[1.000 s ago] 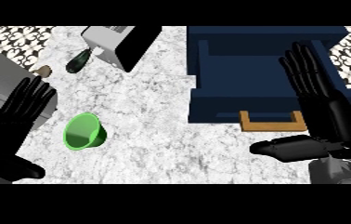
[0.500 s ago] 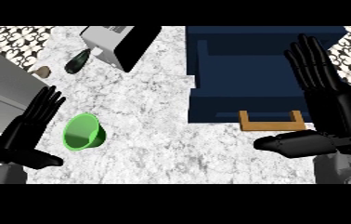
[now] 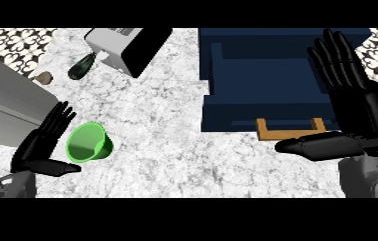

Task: Pick up the cup, place it into the drawer and close the drawer

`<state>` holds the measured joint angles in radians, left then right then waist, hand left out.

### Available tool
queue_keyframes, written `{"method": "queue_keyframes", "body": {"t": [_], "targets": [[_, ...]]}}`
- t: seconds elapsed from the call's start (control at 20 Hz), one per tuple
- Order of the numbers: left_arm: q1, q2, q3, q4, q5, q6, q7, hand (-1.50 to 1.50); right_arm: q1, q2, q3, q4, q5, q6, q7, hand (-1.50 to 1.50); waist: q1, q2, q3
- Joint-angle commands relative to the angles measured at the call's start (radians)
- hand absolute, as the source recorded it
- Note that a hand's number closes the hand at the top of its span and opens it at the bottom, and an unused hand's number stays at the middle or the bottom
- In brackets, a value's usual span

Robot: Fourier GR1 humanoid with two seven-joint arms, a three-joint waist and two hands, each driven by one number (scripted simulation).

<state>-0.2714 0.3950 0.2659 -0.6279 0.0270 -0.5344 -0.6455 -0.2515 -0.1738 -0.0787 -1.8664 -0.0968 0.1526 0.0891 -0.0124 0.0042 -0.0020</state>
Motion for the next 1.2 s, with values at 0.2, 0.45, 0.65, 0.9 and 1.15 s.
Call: {"method": "queue_keyframes", "body": {"t": [0.2,0.45,0.65,0.9,1.15], "targets": [[-0.07,0.002,-0.04,0.282,-0.111,0.004,-0.303,-1.5,0.005,0.003,-0.002,0.043,0.017,0.01,-0.038,-1.5,-0.005,0.004,-0.001],[-0.102,-0.029,-0.036,0.341,-0.111,0.047,-0.35,-1.5,-0.001,0.033,0.026,-0.035,0.017,-0.024,0.021,-1.5,-0.013,0.005,-0.003],[-0.15,-0.054,-0.029,0.375,-0.104,0.062,-0.348,-1.5,-0.008,-0.025,-0.038,-0.003,-0.034,0.03,0.003,-1.5,-0.021,0.008,-0.003],[-0.101,-0.063,-0.054,0.391,-0.131,0.061,-0.443,-1.5,-0.035,-0.026,-0.045,0.024,-0.034,0.022,0.017,-1.5,-0.009,0.008,-0.003],[-0.177,-0.068,-0.047,0.401,-0.123,0.057,-0.407,-1.5,0.003,-0.02,-0.038,0.023,-0.032,0.04,-0.02,-1.5,-0.019,0.008,-0.003]]}}
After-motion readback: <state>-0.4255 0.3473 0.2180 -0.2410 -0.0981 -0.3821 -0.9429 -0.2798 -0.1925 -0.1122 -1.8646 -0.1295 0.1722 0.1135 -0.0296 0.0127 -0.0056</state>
